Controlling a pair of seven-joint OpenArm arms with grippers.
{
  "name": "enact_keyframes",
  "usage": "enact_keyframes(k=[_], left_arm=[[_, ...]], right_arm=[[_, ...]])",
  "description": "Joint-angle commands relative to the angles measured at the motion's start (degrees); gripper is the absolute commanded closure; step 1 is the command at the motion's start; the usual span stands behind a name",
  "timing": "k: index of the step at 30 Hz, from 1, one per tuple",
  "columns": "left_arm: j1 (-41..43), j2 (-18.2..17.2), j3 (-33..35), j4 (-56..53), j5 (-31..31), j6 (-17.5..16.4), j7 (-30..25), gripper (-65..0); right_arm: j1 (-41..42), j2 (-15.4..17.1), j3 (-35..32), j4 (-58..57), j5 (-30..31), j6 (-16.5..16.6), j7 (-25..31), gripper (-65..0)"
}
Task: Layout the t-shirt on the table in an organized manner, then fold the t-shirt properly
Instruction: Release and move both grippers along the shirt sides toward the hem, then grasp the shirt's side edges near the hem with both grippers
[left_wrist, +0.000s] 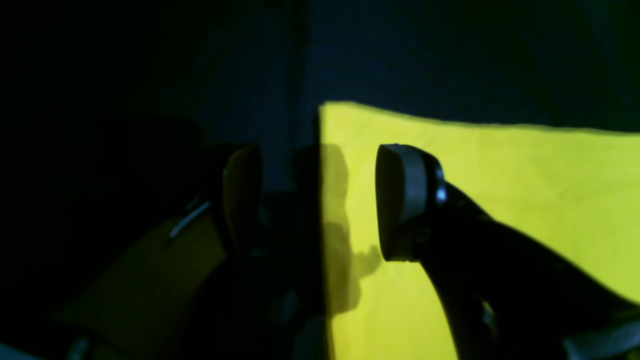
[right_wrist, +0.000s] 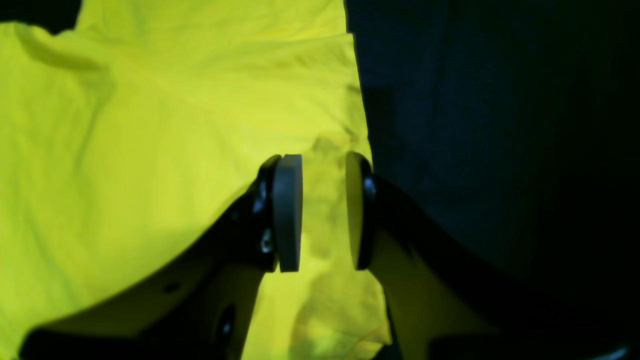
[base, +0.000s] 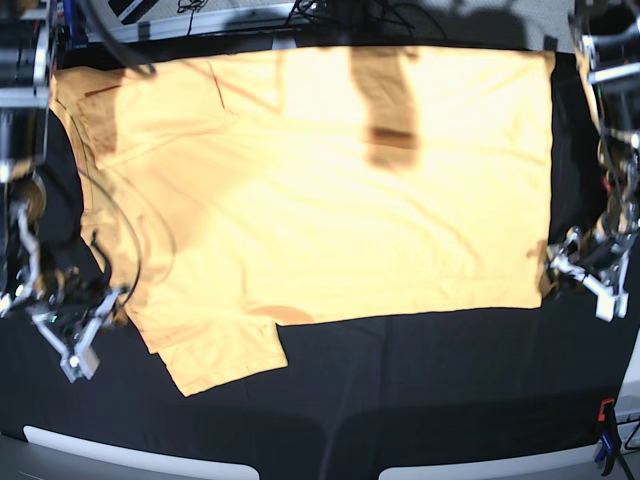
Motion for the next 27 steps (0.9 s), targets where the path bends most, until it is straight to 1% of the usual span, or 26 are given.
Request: enact_keyframes(k=[1,2,5,7,10,12,13,14,17,19,20,22,24,25,27], left_arm=[[-3.52,-0.46,-0.13,-1.75,-1.05,-0.63,-1.03,-33.9],[-5.55,-0.20,-0.13,-4.50,-0.33,-0.63,-0.90,-33.9],[-11.54,0.31,-0.13,-13.57,5.11,-0.57,-0.92,-33.9],[-14.84,0.26,-0.13,-20.41,7.96,-0.55,-1.42,-33.9],[-18.21,0.24,-0.13,-29.11,9.99,-0.59,-3.30,-33.9],[-18.71,0.26,-0.13,-32.04,10.03,-0.63,-4.37,-33.9],[-18.69,0.31,-0.13,-32.61,10.01,-1.01,-4.00,-33.9],[-18.67,0.42,-0.13,-32.72,9.99,-2.27,-2.82,-33.9],[-18.38,0.61,-0.13,-32.41,7.72,-8.33,2.95,-33.9],[-18.38,0.57,-0.13,-32.37,5.22,-10.58,5.66,-33.9],[-18.38,0.55,-0.13,-32.37,4.33,-10.98,6.71,-33.1],[-18.36,0.57,-0.13,-32.37,4.20,-10.98,7.08,-29.9],[-18.38,0.57,-0.15,-32.37,4.15,-10.98,6.29,-23.6],[-18.38,0.57,-0.15,-32.37,3.93,-10.98,5.95,-18.4],[-18.38,0.52,-0.15,-32.37,3.13,-10.98,5.44,-3.5]], right_arm=[[4.11,0.90,0.52,-1.57,1.25,1.86,0.11,-14.7],[6.29,0.74,0.52,-4.00,1.42,3.06,-1.03,-14.7],[11.10,0.31,0.52,-8.90,1.55,5.64,-4.13,-14.7],[12.52,0.24,0.52,-10.10,2.27,6.16,-4.31,-14.7],[12.57,0.22,0.52,-10.10,2.23,6.16,-3.85,-14.7],[12.52,0.24,0.52,-10.10,2.19,6.27,-3.89,-14.7],[12.52,0.24,0.52,-10.10,2.19,6.32,-3.89,-14.7],[12.55,0.24,0.52,-10.10,2.21,6.32,-3.85,-14.7],[12.55,0.22,0.52,-10.10,2.21,6.32,-2.95,-14.7],[12.57,0.22,0.52,-10.10,2.21,6.32,-2.89,-14.7],[12.57,0.22,0.52,-10.10,2.21,6.32,-2.89,-14.7],[12.57,0.22,0.52,-10.10,2.21,6.32,-2.69,-14.7],[12.57,0.22,0.52,-10.10,2.21,6.32,-2.49,-14.7],[12.57,0.22,0.52,-10.10,2.21,6.32,-2.27,-14.7],[12.55,0.22,0.52,-10.12,1.99,6.32,-0.66,-14.7]])
